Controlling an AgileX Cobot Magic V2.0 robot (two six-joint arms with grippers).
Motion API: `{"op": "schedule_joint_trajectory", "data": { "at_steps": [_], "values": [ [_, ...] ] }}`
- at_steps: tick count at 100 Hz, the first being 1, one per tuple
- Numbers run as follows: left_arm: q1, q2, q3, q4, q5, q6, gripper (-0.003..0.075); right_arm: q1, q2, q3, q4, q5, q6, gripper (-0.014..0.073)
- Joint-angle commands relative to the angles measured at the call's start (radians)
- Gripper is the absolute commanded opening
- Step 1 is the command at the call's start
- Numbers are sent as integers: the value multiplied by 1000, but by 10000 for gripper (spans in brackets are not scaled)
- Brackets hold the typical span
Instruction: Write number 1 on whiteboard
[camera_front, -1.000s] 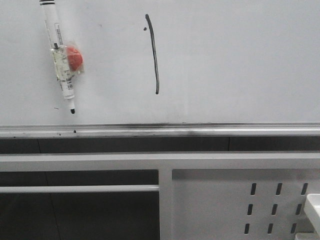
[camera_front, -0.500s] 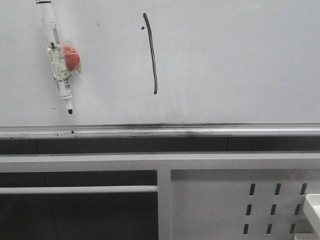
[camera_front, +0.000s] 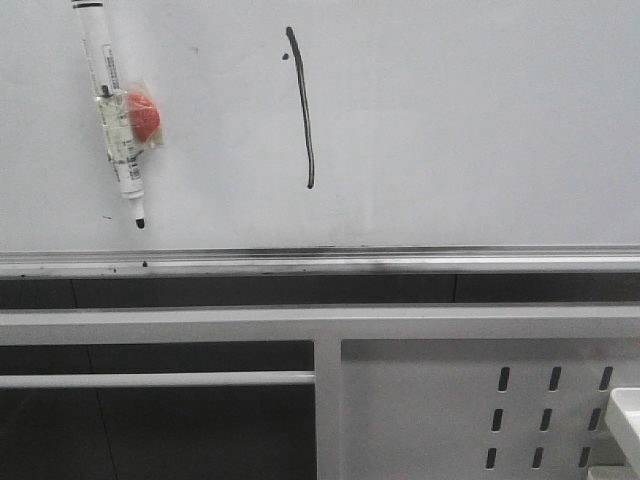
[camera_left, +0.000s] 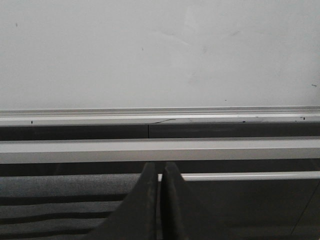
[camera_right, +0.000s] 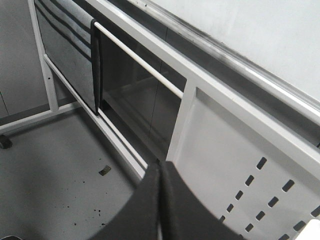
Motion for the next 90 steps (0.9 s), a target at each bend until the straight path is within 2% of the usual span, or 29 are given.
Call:
{"op": "schedule_joint_trajectory", "data": {
  "at_steps": [1,82,90],
  "values": [
    [-11,-23,34,-10,-54,7,-20,-3,8,-23,4,-70,-4,-69],
    [-11,-23,34,-10,-54,7,-20,-3,8,-23,4,-70,-4,-69],
    [-11,-23,34,-10,-54,7,-20,-3,8,-5,4,-117,-4,-69]
  ]
}}
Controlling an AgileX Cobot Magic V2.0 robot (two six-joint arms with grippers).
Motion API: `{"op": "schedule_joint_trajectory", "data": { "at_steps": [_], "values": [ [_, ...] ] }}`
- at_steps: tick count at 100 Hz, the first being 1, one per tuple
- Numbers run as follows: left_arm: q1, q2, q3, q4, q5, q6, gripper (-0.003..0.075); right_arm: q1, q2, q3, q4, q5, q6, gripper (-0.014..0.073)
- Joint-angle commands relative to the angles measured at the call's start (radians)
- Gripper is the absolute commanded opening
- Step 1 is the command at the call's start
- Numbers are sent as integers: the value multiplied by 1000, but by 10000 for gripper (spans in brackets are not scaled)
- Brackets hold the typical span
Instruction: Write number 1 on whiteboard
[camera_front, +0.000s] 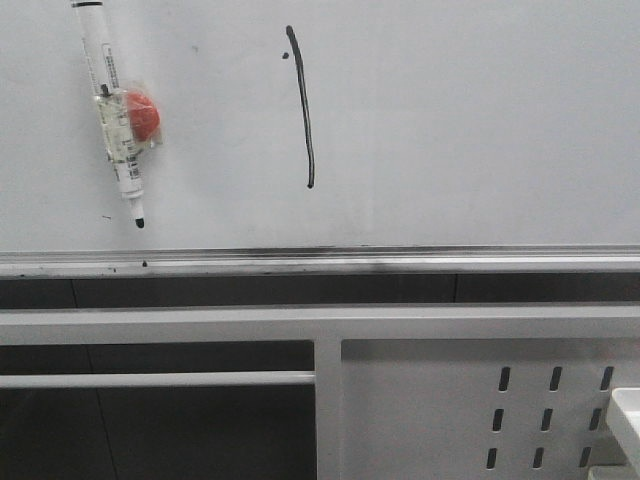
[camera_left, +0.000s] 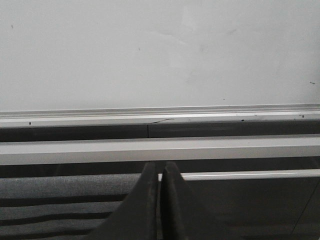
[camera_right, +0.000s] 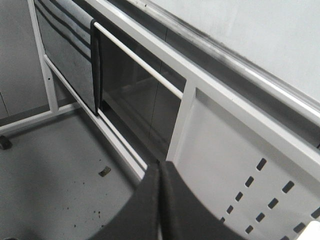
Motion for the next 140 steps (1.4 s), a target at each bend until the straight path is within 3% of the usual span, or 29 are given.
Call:
{"op": "schedule_joint_trajectory", "data": {
  "at_steps": [1,6,20,30,43,60,81,102,140],
  "values": [
    [-9,-23,34,-8,-54,3,-20,-3,8,-4,4,-115,-4,-69],
    [-9,-23,34,-8,-54,3,-20,-3,8,23,4,-181,-4,-69],
    [-9,-23,34,-8,-54,3,-20,-67,8,18,-26,-127,-4,-69],
    [-9,-23,34,-8,-54,3,-20,-179,8,18,-75,-87,4,-69],
    [-9,-23,34,-8,-54,3,-20,-351,-11,18,-64,-87,272,-69],
    [-9,-23,34,-8,-54,3,-20,-548,-98,18,-67,-91,272,-69],
    [-9,-23,34,-8,-55,3,-20,-708,-94,18,-67,-65,275,-69],
    [-9,-23,34,-8,-55,3,-20,-826,-94,18,-67,-23,275,-69],
    [-9,-23,34,-8,-55,3,-20,-867,-94,18,-69,-25,275,-69]
  ]
}}
